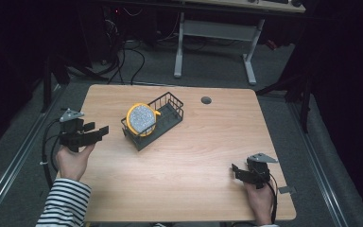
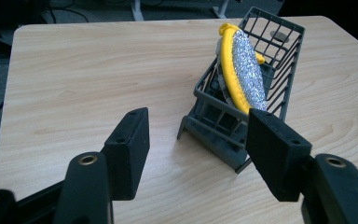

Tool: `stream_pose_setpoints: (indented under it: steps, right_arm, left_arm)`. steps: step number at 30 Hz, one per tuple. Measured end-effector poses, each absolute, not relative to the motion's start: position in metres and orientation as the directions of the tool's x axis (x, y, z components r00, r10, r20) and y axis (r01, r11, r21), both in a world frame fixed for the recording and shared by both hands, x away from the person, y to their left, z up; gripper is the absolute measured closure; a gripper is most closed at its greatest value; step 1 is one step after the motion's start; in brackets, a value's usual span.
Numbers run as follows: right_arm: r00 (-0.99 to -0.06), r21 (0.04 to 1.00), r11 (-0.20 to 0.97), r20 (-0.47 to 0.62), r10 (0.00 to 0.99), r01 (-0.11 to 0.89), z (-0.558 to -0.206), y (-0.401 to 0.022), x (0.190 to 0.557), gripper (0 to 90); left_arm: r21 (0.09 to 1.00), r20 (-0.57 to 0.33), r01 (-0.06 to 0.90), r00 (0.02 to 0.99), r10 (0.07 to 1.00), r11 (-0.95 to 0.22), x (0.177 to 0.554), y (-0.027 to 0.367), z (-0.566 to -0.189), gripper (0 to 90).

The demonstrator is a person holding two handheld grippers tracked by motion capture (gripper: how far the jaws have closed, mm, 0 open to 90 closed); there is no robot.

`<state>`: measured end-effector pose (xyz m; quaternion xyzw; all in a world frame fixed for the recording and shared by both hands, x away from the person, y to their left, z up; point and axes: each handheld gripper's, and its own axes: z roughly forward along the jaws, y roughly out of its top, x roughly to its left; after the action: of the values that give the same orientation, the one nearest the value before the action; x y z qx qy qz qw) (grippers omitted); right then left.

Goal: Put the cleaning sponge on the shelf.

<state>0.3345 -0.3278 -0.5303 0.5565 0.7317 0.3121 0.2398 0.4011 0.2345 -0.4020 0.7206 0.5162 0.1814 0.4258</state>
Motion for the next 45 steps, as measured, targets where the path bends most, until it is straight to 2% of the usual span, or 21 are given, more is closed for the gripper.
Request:
stream_pose_setpoints:
  steps: [28,35,45]
  right_arm:
    - [-0.269,0.723,0.195,-0.013,0.963,0.663,-0.53,-0.327,0.334,29.5]
    - [-0.269,0.723,0.195,-0.013,0.963,0.663,-0.53,-0.327,0.334,29.5]
    - [-0.269,0.723,0.195,-0.013,0.963,0.663,-0.53,-0.327,0.334,29.4]
  left_arm:
    - [0.767,-0.248,0.64,0.353,0.902,-0.04,0.371,0.254,-0.441,37.8]
    - [0.744,-0.188,0.661,0.345,0.92,-0.096,0.368,0.249,-0.455,37.6]
    - [0.723,-0.219,0.686,0.335,0.917,-0.078,0.365,0.249,-0.47,38.2]
